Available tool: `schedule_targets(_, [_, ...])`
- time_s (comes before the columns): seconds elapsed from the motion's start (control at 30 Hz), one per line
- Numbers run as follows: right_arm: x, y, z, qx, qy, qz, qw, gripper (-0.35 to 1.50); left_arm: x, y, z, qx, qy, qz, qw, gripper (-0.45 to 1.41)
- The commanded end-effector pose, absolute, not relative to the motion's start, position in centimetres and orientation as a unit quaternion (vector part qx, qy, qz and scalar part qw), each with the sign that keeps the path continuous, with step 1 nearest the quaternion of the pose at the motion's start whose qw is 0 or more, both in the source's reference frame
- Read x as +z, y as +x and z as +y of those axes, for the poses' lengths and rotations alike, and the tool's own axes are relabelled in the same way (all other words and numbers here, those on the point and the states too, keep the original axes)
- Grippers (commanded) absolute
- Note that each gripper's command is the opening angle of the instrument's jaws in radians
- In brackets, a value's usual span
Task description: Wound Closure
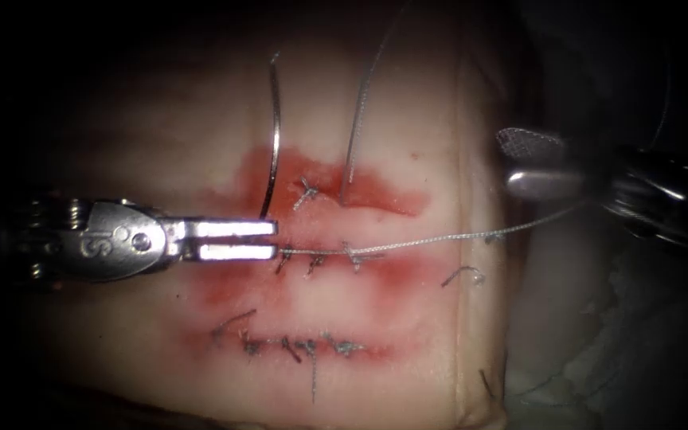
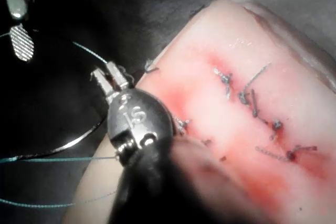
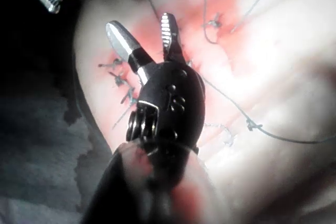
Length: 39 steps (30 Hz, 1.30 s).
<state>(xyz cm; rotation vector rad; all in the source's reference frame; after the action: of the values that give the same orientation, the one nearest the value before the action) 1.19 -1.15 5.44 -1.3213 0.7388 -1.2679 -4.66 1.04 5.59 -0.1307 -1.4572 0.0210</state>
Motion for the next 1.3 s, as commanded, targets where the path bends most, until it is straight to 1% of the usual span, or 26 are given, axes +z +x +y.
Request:
schedule_targets(0.03, [5.64,1.49,-1.25,-0.531,-0.560,0.307,0.557,0.73,5.67,-4.76,1.04,0.016,-0.063,-0.666,0.743,-0.37])
schedule_targets(0.1, [5.80,1.63,-1.34,-0.540,-0.553,0.302,0.558,0.74,5.78,-4.84,0.95,0.035,-0.059,-0.668,0.741,-0.35])
schedule_targets(0.13, [5.89,1.72,-1.38,-0.549,-0.546,0.297,0.559,0.69,5.81,-4.87,0.92,0.040,-0.058,-0.667,0.741,-0.32])
schedule_targets(0.2, [6.02,1.89,-1.45,-0.556,-0.541,0.290,0.559,0.59,5.92,-4.97,0.84,0.049,-0.066,-0.661,0.746,-0.32])
schedule_targets(0.27, [6.04,1.99,-1.45,-0.556,-0.541,0.288,0.560,0.59,5.98,-5.03,0.83,0.060,-0.068,-0.650,0.755,-0.32])
schedule_targets(0.3, [6.05,2.08,-1.42,-0.555,-0.541,0.285,0.563,0.59,6.01,-5.07,0.80,0.069,-0.063,-0.646,0.758,-0.35])
schedule_targets(0.33, [6.05,2.11,-1.41,-0.555,-0.541,0.284,0.564,0.59,6.04,-5.08,0.78,0.076,-0.059,-0.644,0.759,-0.38])
schedule_targets(0.47, [6.07,2.16,-1.40,-0.559,-0.542,0.279,0.562,0.62,6.11,-5.11,0.67,0.091,-0.052,-0.638,0.763,-0.38])
schedule_targets(0.5, [6.09,2.16,-1.38,-0.564,-0.544,0.274,0.558,0.66,6.14,-5.12,0.62,0.104,-0.041,-0.636,0.764,-0.45])
schedule_targets(0.6, [6.12,2.16,-1.35,-0.567,-0.545,0.270,0.556,0.64,6.17,-5.14,0.57,0.117,-0.030,-0.634,0.764,-0.45])
schedule_targets(0.67, [6.15,2.16,-1.31,-0.570,-0.547,0.265,0.553,0.51,6.19,-5.15,0.50,0.125,-0.025,-0.633,0.763,-0.45])
schedule_targets(0.7, [6.16,2.16,-1.30,-0.571,-0.547,0.263,0.552,0.36,6.19,-5.16,0.48,0.128,-0.023,-0.632,0.764,-0.45])
schedule_targets(0.77, [6.17,2.15,-1.28,-0.575,-0.549,0.259,0.549,-0.33,6.19,-5.17,0.47,0.130,-0.022,-0.629,0.766,-0.45])
schedule_targets(0.8, [6.17,2.14,-1.29,-0.576,-0.550,0.258,0.547,-0.35,6.19,-5.17,0.47,0.131,-0.021,-0.628,0.767,-0.45])
schedule_targets(0.83, [6.18,2.12,-1.31,-0.579,-0.550,0.268,0.539,-0.35,6.19,-5.17,0.47,0.131,-0.021,-0.628,0.767,-0.38])
schedule_targets(0.9, [6.19,2.12,-1.31,-0.580,-0.550,0.271,0.537,-0.35,6.17,-5.17,0.50,0.131,-0.019,-0.629,0.766,-0.35])
schedule_targets(0.97, [6.19,2.12,-1.31,-0.580,-0.550,0.270,0.537,-0.35,6.15,-5.17,0.52,0.129,-0.021,-0.628,0.767,-0.37])
schedule_targets(1.0, [6.19,2.12,-1.31,-0.580,-0.550,0.270,0.537,-0.35,6.14,-5.17,0.53,0.128,-0.022,-0.628,0.768,-0.42])
schedule_targets(1.03, [6.20,2.12,-1.31,-0.585,-0.552,0.265,0.532,-0.35,6.13,-5.17,0.54,0.126,-0.023,-0.627,0.769,-0.23])
schedule_targets(1.07, [6.20,2.12,-1.31,-0.585,-0.552,0.265,0.532,-0.35,6.13,-5.17,0.54,0.126,-0.023,-0.627,0.769,-0.23])
schedule_targets(1.1, [6.21,2.12,-1.27,-0.597,-0.558,0.251,0.519,-0.35,6.13,-5.17,0.54,0.092,0.001,-0.627,0.773,0.10])
schedule_targets(1.13, [6.23,2.12,-1.25,-0.607,-0.563,0.240,0.506,-0.35,6.12,-5.17,0.55,0.073,0.010,-0.626,0.777,0.17])
schedule_targets(1.17, [6.25,2.11,-1.23,-0.617,-0.569,0.228,0.494,-0.35,6.11,-5.16,0.56,0.046,0.024,-0.623,0.781,0.15])
schedule_targets(1.2, [6.27,2.10,-1.21,-0.630,-0.574,0.213,0.477,-0.35,6.07,-5.16,0.60,-0.007,0.049,-0.616,0.786,0.24])
schedule_targets(1.27, [6.33,2.08,-1.15,-0.653,-0.582,0.180,0.451,-0.35,5.98,-5.16,0.71,-0.069,0.084,-0.609,0.785,0.26])
schedule_targets(1.3, [6.35,2.06,-1.13,-0.658,-0.582,0.167,0.448,-0.35,5.89,-5.15,0.81,-0.102,0.108,-0.607,0.781,0.42])
